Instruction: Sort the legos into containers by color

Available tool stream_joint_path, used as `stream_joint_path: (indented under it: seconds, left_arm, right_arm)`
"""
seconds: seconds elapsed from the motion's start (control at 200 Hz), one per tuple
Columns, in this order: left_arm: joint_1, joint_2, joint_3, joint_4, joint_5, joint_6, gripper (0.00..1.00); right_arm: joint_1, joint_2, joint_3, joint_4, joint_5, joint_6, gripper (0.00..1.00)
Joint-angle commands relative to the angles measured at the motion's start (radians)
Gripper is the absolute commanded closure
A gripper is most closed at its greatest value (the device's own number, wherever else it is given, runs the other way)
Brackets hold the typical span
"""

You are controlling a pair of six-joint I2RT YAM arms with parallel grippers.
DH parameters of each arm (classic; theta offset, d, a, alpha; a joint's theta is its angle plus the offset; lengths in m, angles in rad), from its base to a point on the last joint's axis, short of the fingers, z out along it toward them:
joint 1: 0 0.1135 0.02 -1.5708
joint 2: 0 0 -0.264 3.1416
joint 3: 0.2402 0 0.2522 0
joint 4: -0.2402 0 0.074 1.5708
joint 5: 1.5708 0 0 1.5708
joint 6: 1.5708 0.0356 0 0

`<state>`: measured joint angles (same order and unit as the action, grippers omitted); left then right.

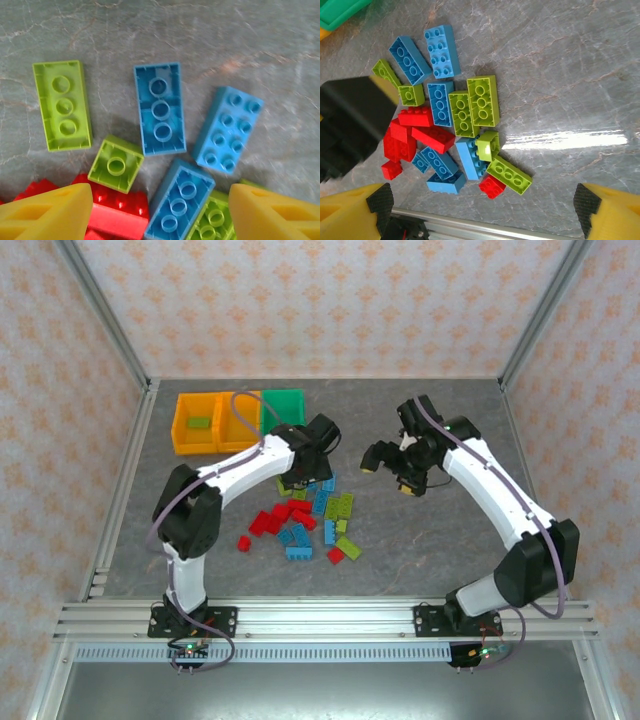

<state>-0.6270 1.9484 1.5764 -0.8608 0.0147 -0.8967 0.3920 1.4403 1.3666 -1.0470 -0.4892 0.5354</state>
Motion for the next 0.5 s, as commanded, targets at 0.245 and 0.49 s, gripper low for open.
stream_joint_path:
  seconds: [0.245, 0.49]
  left_arm:
    - [0.062, 0.172, 0.133, 0.006, -0.001, 0.024, 0.39]
    - [0.071, 0.269, 0.206, -0.015, 0.032, 0.060, 0.44]
  right_arm:
    - [0.002, -0.071, -0.032, -0.018, 0.086, 0.031, 0.05]
    - [0.001, -0.055, -0.021, -0.025, 0.085, 0.032, 0.05]
